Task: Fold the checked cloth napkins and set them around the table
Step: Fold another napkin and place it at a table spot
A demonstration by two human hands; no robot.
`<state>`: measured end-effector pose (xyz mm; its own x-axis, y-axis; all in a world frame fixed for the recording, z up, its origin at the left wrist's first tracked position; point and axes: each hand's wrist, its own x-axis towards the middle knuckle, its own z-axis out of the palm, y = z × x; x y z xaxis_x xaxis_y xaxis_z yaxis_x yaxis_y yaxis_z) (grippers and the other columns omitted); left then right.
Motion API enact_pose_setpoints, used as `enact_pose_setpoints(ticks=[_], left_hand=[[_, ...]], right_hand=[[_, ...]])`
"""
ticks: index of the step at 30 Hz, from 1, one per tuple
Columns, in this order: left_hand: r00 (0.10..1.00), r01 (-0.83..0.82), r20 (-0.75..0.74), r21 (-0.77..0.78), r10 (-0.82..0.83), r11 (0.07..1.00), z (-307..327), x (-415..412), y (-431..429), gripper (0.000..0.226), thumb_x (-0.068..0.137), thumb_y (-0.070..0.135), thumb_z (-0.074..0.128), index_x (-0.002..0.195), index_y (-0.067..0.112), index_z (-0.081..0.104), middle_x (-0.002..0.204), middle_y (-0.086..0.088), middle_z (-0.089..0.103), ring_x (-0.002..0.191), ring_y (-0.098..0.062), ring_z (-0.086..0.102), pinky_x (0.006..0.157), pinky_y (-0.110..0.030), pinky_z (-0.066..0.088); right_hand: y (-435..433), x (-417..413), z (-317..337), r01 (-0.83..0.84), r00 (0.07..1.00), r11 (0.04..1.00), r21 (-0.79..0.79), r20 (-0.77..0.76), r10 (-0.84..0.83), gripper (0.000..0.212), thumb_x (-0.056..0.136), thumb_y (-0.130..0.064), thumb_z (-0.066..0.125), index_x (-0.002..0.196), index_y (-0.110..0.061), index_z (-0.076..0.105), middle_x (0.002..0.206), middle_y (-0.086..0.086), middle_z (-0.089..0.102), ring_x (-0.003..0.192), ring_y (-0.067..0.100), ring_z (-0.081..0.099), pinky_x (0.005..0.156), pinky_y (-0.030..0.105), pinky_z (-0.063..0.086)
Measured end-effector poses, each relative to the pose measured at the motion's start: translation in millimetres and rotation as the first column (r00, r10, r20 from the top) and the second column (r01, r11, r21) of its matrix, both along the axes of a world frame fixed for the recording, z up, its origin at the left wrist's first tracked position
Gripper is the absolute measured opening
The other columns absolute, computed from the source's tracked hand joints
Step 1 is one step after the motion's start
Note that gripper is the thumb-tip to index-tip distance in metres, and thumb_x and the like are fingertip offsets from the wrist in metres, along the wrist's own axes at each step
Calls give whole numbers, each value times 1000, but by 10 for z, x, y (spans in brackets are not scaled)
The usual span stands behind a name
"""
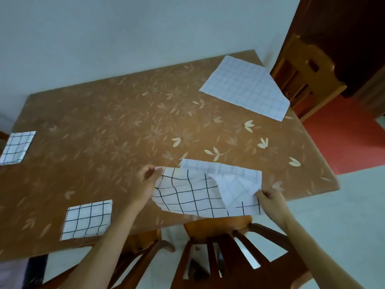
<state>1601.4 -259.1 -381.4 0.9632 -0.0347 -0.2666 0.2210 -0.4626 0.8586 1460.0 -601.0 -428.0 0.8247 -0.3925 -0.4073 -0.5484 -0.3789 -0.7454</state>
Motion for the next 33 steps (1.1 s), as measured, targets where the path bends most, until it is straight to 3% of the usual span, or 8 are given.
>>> enact_pose_setpoints(ticks=[3,6,13,16,19,22,30,33], left_hand=[[998,30,-53,60,-27,998,-217,78,-189,24,93,35,65,89,11,64,88,-20,66,75,-22,60,71,-36,45],[991,115,-85,142,-103,983,-429,54,-413,19,94,30,64,89,12,63,77,-5,66,68,-16,59,62,-21,45],[977,187,-157,283,-147,941,-863,94,-714,17,92,42,63,89,26,64,67,7,61,59,-11,54,59,-28,40],[974,206,-166,360,-155,910,-952,123,-796,14,93,42,61,90,29,63,73,12,63,67,-10,60,63,-30,45],[971,214,-197,467,-135,858,-1000,99,-843,11,94,41,60,89,31,61,79,13,65,75,-10,62,72,-33,51],[976,177,-200,530,-81,829,-1084,84,-822,14,93,44,59,84,33,59,78,13,65,73,-9,61,74,-36,54],[994,11,-96,539,48,842,-1259,148,-792,16,95,32,61,83,22,58,84,3,63,75,-17,60,71,-36,52],[997,-30,-42,557,64,830,-1280,119,-827,15,91,31,67,99,21,58,95,2,63,86,-21,63,75,-39,56]], right_hand=[[-163,-35,-79,37,996,991,131,-83,-26,9,92,-19,65,95,-11,64,82,6,72,73,18,68,56,19,51],[-235,-98,-254,95,995,956,278,-62,-80,46,81,1,73,120,-14,52,96,14,71,81,23,72,55,17,53],[-342,-71,-473,162,979,972,170,-152,-137,7,93,-17,63,96,-12,64,81,3,65,72,18,61,60,23,50],[-453,-121,-572,79,959,994,81,-280,-53,11,89,-18,58,81,-17,66,80,4,70,80,23,65,73,35,52],[-520,-166,-589,8,937,999,43,-349,7,11,86,-14,55,80,-23,59,76,3,66,77,20,61,66,30,47],[-576,-172,-642,-2,913,1000,15,-408,8,14,85,-14,52,76,-8,61,76,11,65,76,25,60,64,31,45],[-656,-155,-713,-31,906,999,-41,-422,11,22,89,-28,53,79,-10,61,75,7,66,74,25,60,69,36,51],[-623,-180,-650,-143,931,958,-247,-362,45,18,92,-34,55,87,-17,60,82,2,66,76,23,62,69,36,54]])
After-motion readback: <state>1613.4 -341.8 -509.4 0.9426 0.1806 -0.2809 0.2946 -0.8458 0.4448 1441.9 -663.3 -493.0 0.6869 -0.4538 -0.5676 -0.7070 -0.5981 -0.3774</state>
